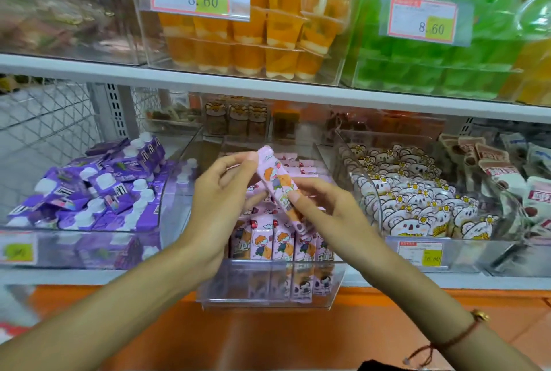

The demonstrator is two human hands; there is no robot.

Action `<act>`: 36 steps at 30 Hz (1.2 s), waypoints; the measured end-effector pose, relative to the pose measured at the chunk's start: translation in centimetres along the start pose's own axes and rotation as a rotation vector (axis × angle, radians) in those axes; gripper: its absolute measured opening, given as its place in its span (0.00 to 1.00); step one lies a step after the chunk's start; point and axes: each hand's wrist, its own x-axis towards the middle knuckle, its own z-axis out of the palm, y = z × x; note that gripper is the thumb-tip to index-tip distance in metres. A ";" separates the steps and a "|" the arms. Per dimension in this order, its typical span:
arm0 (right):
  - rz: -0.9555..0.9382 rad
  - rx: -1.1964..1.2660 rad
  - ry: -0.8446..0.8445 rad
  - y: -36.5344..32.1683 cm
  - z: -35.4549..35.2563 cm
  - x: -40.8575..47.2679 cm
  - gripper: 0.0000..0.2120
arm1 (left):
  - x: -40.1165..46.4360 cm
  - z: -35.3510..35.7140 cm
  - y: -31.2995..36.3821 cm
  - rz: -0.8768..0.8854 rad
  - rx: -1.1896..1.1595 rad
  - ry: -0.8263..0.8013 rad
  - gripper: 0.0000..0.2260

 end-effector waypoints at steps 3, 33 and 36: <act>0.106 0.124 0.015 0.2 0.0 0.0 0.10 | 0.1 -0.3 -0.4 0.077 0.089 -0.007 0.08; -0.161 0.140 0.131 -0.7 -0.3 -0.2 0.09 | 0.6 -0.8 -1.1 0.159 0.341 -0.244 0.23; -0.104 0.142 0.101 -0.6 -0.4 0.0 0.12 | 0.6 -0.8 -0.6 -0.065 0.184 -0.273 0.22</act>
